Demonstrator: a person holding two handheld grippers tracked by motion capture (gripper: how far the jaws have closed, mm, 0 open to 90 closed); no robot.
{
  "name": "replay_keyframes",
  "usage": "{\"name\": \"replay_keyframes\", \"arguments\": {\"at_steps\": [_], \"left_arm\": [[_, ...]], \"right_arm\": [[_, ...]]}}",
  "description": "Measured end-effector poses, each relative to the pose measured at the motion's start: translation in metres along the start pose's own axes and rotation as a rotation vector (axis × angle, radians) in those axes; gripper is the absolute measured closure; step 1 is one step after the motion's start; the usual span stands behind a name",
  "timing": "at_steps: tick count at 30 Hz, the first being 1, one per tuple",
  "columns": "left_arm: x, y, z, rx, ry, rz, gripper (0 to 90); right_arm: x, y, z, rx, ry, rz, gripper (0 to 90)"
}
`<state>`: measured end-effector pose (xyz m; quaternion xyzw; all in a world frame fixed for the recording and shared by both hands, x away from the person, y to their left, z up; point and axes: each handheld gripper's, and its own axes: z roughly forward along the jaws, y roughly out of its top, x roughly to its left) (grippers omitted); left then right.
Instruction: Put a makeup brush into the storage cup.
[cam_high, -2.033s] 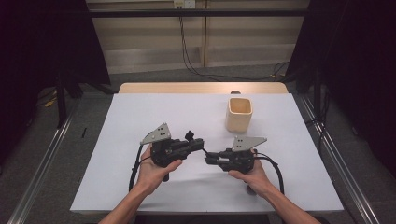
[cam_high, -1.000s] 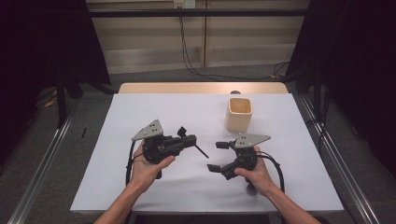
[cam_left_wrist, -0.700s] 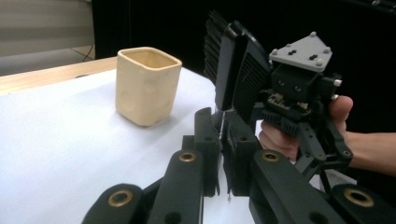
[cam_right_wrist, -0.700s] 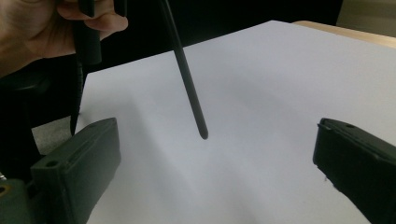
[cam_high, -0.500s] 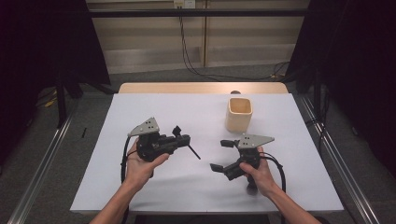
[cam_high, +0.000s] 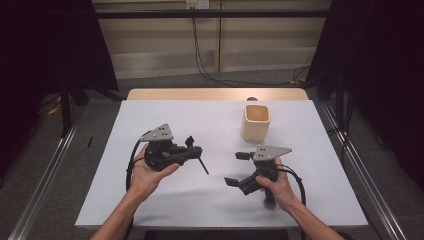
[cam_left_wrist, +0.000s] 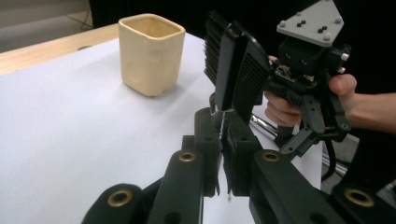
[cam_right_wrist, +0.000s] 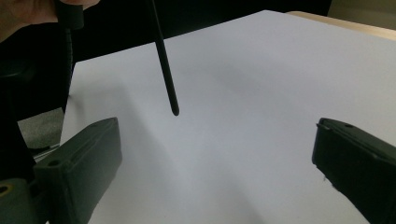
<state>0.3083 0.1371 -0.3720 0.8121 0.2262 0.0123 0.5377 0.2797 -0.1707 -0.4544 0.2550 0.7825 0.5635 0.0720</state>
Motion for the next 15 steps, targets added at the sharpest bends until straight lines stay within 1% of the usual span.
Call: {"name": "replay_keyframes", "arguments": {"at_steps": [1,3,5,7,10,11,15], "left_arm": [[0.0006,0.0008,0.0005,0.016,0.001,0.008,85.4],[0.0013,0.0019,0.0021,0.048,0.005,0.004,85.4],[0.0026,0.0028,0.0038,0.075,0.009,0.011,85.4],[0.0034,0.0033,0.0046,0.089,0.005,0.01,85.4],[0.0047,0.0043,0.0056,0.103,0.004,0.016,85.4],[0.0048,0.0045,0.006,0.108,0.003,0.012,85.4],[0.0055,0.0048,0.0097,0.133,-0.001,0.009,85.5]], "right_arm": [[0.0002,0.0,0.0001,-0.001,0.001,0.002,1.4],[0.0006,0.0003,0.0,-0.002,-0.004,-0.002,1.4],[0.0005,0.0006,-0.0003,-0.003,-0.007,-0.004,1.4],[0.0005,0.0009,-0.0004,-0.005,-0.005,-0.006,1.4],[0.0006,0.0019,-0.0003,0.007,-0.008,-0.022,2.8],[0.0009,0.0024,-0.0004,0.007,-0.006,-0.023,2.8],[0.002,0.0051,-0.0006,-0.005,-0.012,-0.045,3.1]]}}
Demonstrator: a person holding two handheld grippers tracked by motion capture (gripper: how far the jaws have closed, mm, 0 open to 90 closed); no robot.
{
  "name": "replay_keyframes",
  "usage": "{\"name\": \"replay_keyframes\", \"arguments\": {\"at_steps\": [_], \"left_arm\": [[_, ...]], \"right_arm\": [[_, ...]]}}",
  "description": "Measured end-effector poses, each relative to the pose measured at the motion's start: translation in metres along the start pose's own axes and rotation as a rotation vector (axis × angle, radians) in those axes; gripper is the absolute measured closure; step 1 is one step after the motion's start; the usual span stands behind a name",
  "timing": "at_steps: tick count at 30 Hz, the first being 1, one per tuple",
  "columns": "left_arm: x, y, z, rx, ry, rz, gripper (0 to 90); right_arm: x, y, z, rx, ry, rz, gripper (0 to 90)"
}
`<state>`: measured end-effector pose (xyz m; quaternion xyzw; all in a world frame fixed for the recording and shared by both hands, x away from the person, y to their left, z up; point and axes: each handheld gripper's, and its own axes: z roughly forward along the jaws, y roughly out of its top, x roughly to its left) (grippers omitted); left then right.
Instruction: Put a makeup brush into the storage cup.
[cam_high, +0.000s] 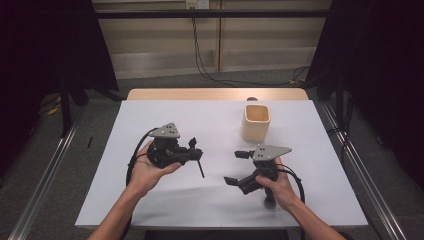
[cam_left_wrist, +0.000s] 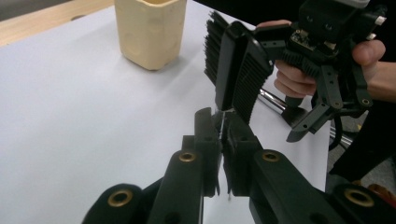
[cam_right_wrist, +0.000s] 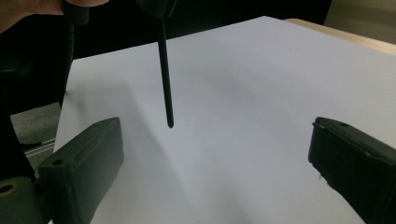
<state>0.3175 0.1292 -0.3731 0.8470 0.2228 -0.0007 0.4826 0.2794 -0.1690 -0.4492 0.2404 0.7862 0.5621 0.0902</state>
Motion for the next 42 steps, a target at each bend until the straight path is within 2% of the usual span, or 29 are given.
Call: {"name": "replay_keyframes", "arguments": {"at_steps": [13,15,23,25,30,34,42], "left_arm": [[-0.003,0.004,0.012,0.038,-0.021,0.001,85.5],[-0.004,0.005,0.014,0.038,-0.026,0.004,85.5],[-0.004,0.004,0.017,0.037,-0.027,-0.003,85.5],[-0.004,0.004,0.017,0.035,-0.027,-0.007,85.5],[-0.004,0.003,0.019,0.033,-0.03,-0.016,85.5],[-0.004,0.004,0.02,0.029,-0.032,-0.017,85.5],[-0.004,0.002,0.023,0.03,-0.033,-0.026,85.5]], "right_arm": [[0.009,0.01,0.009,-0.019,0.031,-0.062,6.1],[0.009,0.013,0.011,-0.027,0.056,-0.051,6.2],[0.011,0.02,0.021,-0.023,0.08,-0.038,9.3],[0.011,0.02,0.022,-0.036,0.106,-0.034,9.3],[0.016,0.022,0.031,-0.03,0.109,-0.014,9.7],[0.016,0.022,0.038,-0.012,0.096,-0.006,18.1],[0.014,0.02,0.047,0.002,0.087,0.017,58.5]]}}
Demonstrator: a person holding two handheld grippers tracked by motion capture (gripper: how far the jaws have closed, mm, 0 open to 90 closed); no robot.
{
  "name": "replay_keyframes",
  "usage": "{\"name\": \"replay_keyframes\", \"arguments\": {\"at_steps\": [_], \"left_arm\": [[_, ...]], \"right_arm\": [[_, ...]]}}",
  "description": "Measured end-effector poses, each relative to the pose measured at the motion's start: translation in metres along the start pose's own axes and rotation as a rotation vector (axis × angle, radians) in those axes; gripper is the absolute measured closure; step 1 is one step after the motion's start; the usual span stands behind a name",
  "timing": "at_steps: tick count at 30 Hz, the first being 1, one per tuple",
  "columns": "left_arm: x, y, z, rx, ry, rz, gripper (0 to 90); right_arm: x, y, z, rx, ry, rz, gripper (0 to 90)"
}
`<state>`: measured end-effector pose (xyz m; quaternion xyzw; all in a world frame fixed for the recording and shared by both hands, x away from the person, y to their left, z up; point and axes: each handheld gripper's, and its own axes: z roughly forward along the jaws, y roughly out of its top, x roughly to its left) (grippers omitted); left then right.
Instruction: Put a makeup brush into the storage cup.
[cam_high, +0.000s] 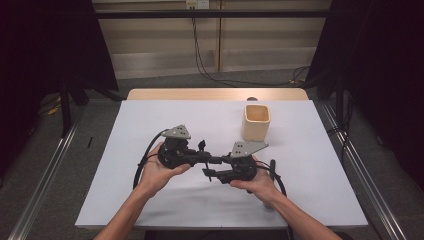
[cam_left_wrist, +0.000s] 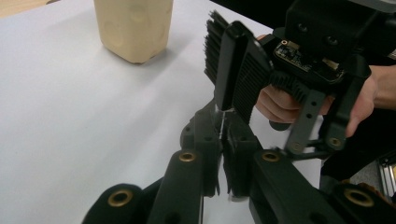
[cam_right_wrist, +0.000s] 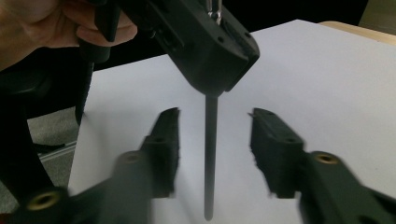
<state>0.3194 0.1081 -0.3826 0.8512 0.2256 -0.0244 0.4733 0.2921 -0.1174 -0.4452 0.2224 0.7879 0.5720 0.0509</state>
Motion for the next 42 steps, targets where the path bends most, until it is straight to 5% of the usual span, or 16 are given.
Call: {"name": "replay_keyframes", "arguments": {"at_steps": [15,34,42], "left_arm": [[0.0006,-0.0006,0.0012,-0.004,0.007,-0.007,85.5],[0.0004,-0.0041,0.0041,-0.035,0.016,-0.006,83.9],[0.001,-0.0067,0.0049,-0.052,0.036,-0.011,66.6]], "right_arm": [[0.0006,-0.0014,0.0004,-0.025,0.011,0.011,85.3],[-0.0006,-0.0018,-0.0016,-0.018,-0.005,-0.002,86.5],[-0.0029,-0.0024,-0.0031,-0.016,-0.019,0.004,86.5]]}}
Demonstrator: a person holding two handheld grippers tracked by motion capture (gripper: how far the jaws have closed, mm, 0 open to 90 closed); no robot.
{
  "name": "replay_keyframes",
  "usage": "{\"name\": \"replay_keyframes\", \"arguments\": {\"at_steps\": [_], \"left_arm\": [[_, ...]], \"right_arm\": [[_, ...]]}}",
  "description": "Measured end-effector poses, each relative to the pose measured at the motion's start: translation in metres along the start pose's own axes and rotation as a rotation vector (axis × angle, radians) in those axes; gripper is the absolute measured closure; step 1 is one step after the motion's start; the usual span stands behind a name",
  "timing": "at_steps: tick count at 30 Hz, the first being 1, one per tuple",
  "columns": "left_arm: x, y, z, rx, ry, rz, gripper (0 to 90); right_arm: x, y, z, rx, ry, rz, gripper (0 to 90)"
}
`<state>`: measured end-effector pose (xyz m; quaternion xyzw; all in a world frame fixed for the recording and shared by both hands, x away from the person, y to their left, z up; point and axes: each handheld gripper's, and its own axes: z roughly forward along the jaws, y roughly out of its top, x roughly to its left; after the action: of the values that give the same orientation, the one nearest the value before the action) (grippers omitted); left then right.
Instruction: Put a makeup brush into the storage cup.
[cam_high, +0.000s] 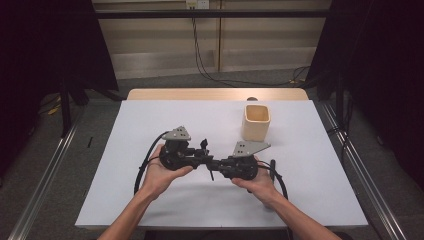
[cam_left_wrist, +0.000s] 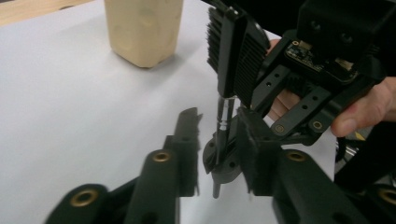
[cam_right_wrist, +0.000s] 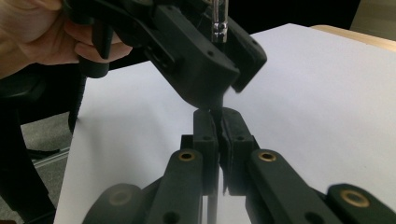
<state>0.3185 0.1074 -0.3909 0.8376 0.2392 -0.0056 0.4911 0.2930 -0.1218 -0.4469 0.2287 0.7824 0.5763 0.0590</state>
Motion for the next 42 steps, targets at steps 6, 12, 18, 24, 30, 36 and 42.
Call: {"name": "replay_keyframes", "arguments": {"at_steps": [6,12,18,24,30,36,42], "left_arm": [[0.001,-0.001,-0.003,-0.024,0.061,0.003,47.7],[0.003,-0.004,-0.007,-0.038,0.095,-0.015,30.6],[0.005,-0.016,-0.011,-0.055,0.156,-0.015,13.9],[0.008,-0.023,-0.022,-0.092,0.224,-0.03,4.2],[0.011,-0.028,-0.029,-0.114,0.266,-0.038,2.2],[0.009,-0.037,-0.036,-0.113,0.286,0.007,2.1],[0.01,-0.047,-0.043,-0.145,0.326,-0.006,2.0]], "right_arm": [[-0.002,-0.001,-0.002,0.005,-0.011,0.008,86.5],[-0.005,-0.001,-0.005,0.004,-0.025,0.007,86.5],[-0.006,-0.001,-0.009,0.005,-0.037,0.012,86.5],[-0.008,-0.003,-0.015,0.007,-0.054,0.018,86.5],[-0.011,-0.005,-0.023,0.013,-0.072,0.024,86.5],[-0.014,-0.008,-0.033,0.008,-0.095,0.031,86.5],[-0.017,-0.008,-0.042,0.005,-0.115,0.035,86.5]]}}
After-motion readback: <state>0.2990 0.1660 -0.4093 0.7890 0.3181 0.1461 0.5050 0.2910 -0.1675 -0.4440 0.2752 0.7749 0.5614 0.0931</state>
